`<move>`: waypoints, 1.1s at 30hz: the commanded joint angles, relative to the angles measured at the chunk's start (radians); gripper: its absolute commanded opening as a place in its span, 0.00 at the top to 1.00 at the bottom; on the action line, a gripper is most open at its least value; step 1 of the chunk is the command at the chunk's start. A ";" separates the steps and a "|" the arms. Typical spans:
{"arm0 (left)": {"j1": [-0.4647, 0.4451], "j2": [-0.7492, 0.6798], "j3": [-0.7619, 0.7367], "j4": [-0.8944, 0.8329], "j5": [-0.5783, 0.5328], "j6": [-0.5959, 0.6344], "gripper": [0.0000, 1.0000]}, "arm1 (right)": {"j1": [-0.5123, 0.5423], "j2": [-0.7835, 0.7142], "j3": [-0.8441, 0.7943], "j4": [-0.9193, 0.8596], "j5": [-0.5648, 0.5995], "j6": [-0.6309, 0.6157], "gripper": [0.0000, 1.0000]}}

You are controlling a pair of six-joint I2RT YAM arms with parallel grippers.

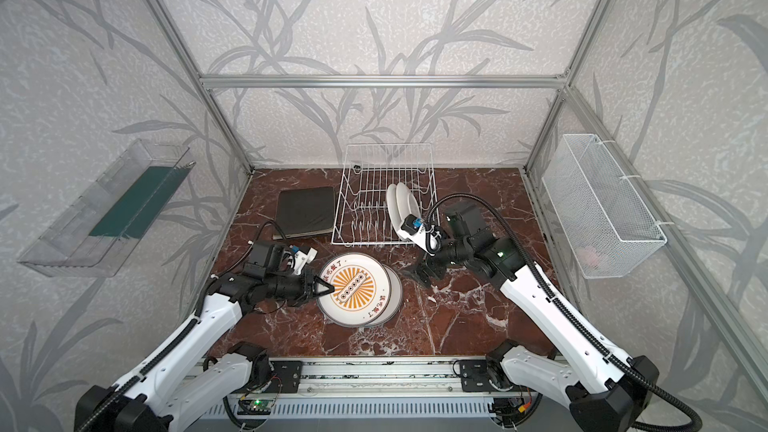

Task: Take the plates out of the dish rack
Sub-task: 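Lower the sunburst plate with the right gripper onto the plate on the table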

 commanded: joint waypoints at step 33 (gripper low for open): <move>-0.086 0.435 0.040 0.266 -0.010 0.031 0.91 | 0.019 0.067 0.011 0.025 0.209 -0.027 0.01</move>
